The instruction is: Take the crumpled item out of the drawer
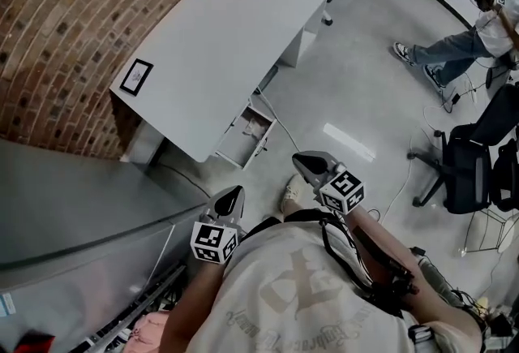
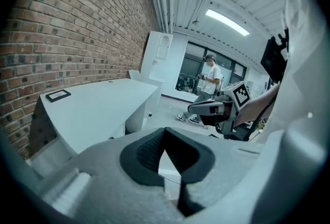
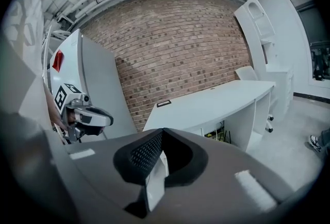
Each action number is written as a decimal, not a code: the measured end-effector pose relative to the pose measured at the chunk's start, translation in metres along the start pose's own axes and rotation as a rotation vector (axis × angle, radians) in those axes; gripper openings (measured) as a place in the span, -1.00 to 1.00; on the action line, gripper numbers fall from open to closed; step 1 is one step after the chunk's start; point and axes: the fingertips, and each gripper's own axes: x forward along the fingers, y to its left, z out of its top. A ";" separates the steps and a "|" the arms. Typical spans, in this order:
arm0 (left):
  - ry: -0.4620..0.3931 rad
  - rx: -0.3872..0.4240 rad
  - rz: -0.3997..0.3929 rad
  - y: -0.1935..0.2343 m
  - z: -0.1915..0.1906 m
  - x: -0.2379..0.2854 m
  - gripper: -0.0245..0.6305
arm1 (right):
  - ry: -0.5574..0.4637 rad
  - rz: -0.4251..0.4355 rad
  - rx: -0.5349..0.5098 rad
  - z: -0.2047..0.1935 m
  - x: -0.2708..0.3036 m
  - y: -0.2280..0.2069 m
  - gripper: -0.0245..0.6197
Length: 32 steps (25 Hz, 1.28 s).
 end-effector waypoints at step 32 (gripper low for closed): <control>0.200 0.028 -0.001 0.045 0.028 0.166 -0.92 | 0.032 -0.020 0.103 -0.007 0.044 -0.155 -0.90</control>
